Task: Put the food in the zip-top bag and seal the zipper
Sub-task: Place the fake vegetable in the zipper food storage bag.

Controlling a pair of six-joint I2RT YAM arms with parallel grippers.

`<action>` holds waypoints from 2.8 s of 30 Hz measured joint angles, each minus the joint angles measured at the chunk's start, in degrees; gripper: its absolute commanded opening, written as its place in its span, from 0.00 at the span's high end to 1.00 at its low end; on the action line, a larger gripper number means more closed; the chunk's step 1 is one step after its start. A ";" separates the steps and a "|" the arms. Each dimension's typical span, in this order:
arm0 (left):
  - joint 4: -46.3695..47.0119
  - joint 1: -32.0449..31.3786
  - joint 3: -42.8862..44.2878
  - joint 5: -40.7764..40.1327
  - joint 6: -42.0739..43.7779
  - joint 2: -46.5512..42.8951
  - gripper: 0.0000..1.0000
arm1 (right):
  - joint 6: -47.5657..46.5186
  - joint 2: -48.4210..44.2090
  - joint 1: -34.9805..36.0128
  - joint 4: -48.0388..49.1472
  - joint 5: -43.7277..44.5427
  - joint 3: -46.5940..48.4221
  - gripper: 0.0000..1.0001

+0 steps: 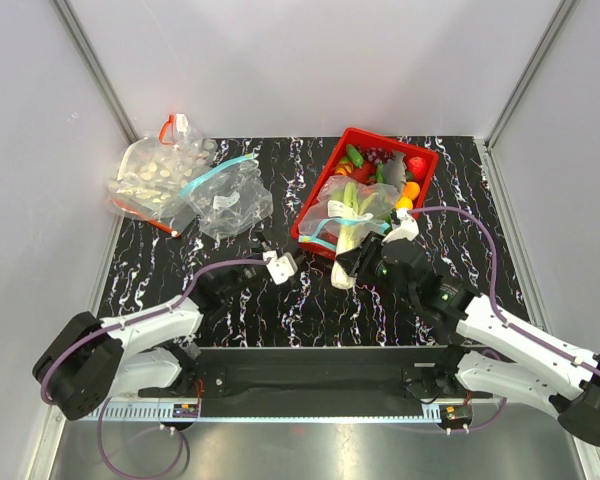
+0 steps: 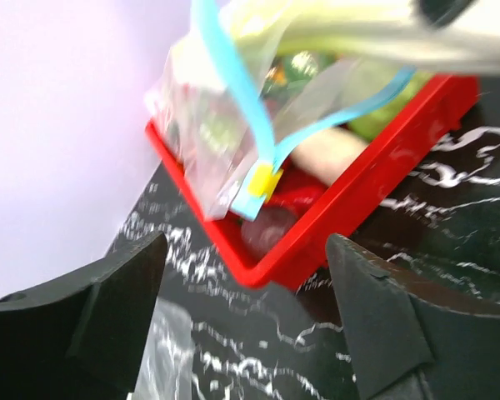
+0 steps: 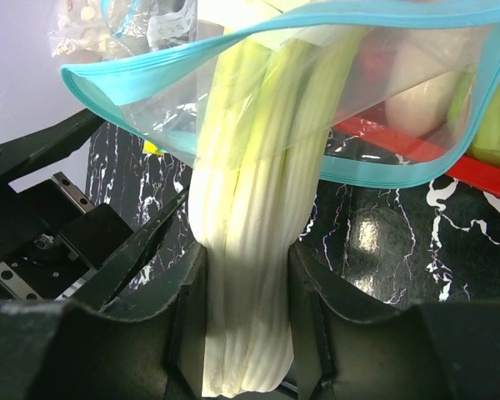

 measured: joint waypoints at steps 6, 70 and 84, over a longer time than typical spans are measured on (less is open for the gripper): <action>-0.11 0.48 1.99 7.96 2.56 1.36 0.37 | 0.00 0.00 -0.04 -0.11 -0.50 0.00 0.94; -28.76 -12.61 21.31 -1.44 -14.10 -6.43 1.00 | 6.71 11.10 -0.20 -16.87 21.22 20.87 0.16; -33.99 -9.94 23.61 0.35 -21.46 -8.13 1.00 | -5.66 6.67 -0.39 -23.19 20.15 25.83 0.34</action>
